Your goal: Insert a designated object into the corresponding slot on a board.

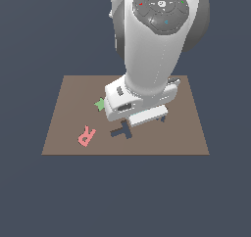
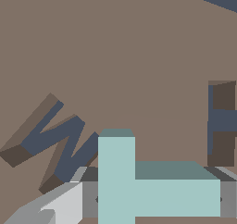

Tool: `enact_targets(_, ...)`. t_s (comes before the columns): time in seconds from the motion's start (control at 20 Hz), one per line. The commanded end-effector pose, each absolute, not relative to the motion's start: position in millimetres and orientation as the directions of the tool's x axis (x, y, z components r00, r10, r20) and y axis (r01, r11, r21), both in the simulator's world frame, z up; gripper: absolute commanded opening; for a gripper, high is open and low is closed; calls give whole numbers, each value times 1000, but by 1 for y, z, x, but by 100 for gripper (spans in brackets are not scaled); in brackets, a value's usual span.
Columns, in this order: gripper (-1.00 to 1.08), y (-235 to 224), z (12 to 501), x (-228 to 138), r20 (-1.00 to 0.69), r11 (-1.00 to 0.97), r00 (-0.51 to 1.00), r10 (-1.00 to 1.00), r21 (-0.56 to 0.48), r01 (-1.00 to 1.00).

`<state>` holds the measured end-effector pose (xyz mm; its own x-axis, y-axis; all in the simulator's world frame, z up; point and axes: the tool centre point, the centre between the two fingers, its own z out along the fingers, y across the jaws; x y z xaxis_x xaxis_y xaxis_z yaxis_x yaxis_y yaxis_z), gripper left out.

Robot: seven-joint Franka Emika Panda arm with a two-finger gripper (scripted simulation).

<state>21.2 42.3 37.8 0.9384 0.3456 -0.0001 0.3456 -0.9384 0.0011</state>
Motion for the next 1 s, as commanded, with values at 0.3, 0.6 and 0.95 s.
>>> enact_targets(0.3, -100, 0, 40, 60, 0, -942, 942, 336, 1, 336)
enact_targets(0.6, -100, -13, 41, 73, 0, -943, 943, 333, 1, 333)
enact_targets(0.95, -100, -16, 40, 75, -1, -943, 943, 331, 1, 331)
